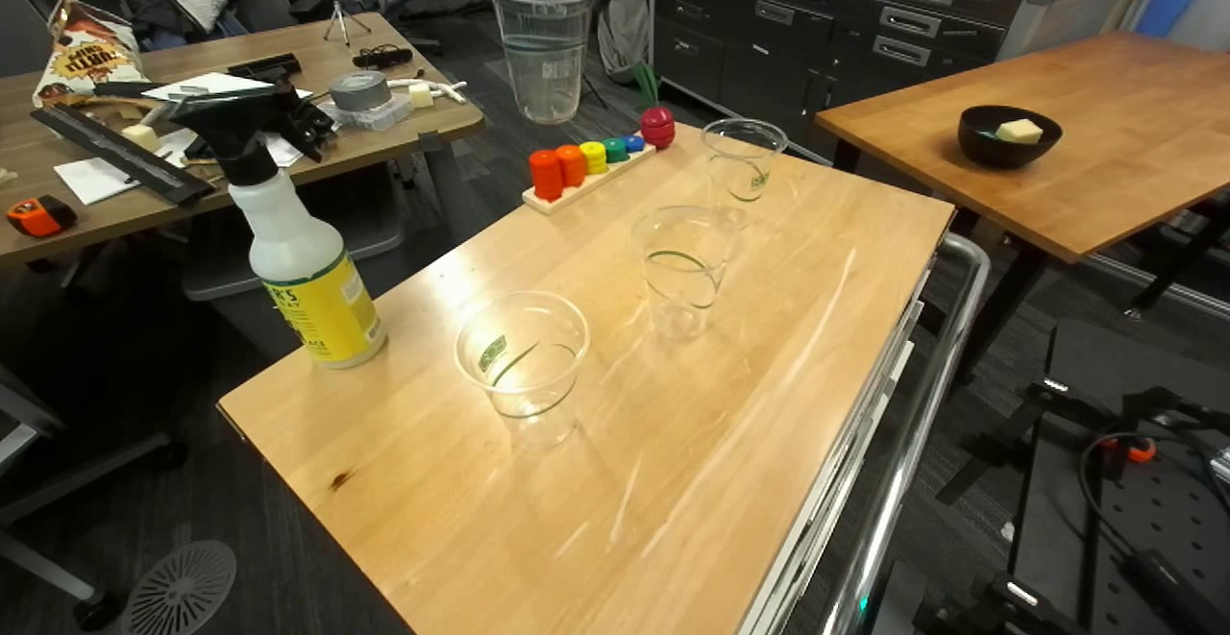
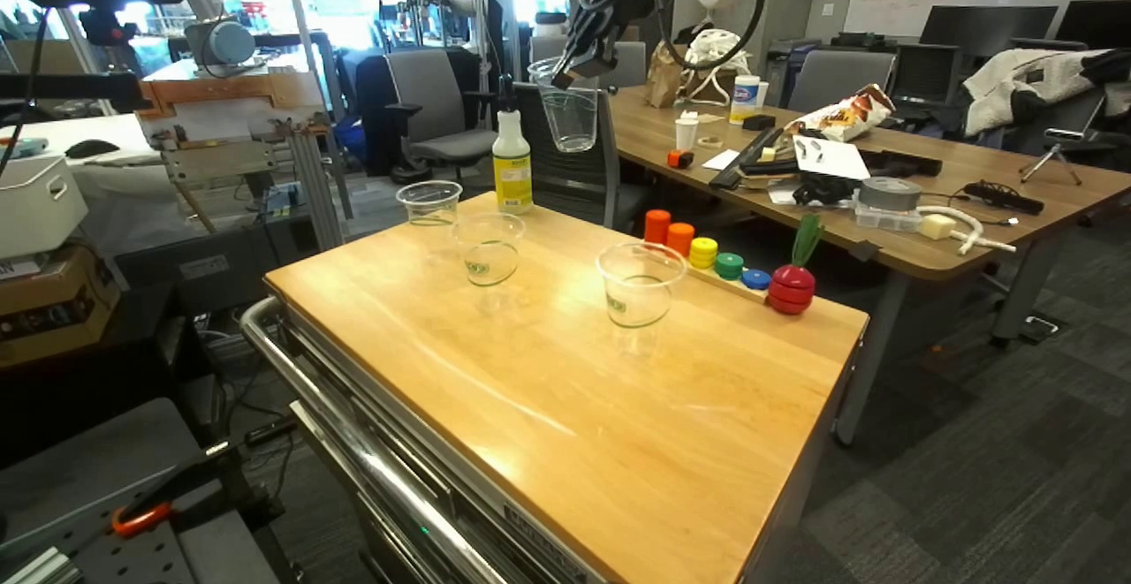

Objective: Put the cups one inside the other

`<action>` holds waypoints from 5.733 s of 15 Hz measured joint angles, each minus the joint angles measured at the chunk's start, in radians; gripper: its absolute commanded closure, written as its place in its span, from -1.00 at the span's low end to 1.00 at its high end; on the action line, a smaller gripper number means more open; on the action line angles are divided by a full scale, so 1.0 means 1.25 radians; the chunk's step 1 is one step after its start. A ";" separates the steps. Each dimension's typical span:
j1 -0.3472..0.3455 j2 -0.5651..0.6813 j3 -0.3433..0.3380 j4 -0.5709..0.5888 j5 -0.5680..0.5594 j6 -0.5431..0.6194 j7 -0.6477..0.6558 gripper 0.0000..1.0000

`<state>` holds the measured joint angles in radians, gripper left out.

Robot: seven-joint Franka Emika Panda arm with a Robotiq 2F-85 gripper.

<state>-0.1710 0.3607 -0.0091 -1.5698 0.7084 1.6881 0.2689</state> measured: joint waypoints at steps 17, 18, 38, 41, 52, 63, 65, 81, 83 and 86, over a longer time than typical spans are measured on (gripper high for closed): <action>0.023 -0.165 -0.043 -0.283 -0.035 -0.033 -0.023 0.86; 0.026 -0.166 -0.043 -0.290 -0.043 -0.033 -0.023 0.86; 0.036 -0.176 -0.042 -0.360 -0.082 -0.019 -0.150 0.85; 0.039 -0.172 -0.041 -0.364 -0.086 -0.010 -0.189 0.85; 0.054 -0.102 -0.037 -0.364 -0.121 0.035 -0.231 0.02; 0.068 -0.101 -0.030 -0.365 -0.172 0.104 -0.232 -1.00; 0.068 -0.101 -0.029 -0.365 -0.175 0.110 -0.232 -1.00; 0.114 -0.101 -0.018 -0.410 -0.288 0.293 -0.161 -0.92; 0.123 -0.101 -0.017 -0.414 -0.307 0.316 -0.141 -0.43; 0.128 -0.101 -0.016 -0.416 -0.323 0.340 -0.117 -0.02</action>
<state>-0.0110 0.2346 -0.0294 -2.0899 0.3043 2.1136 0.1221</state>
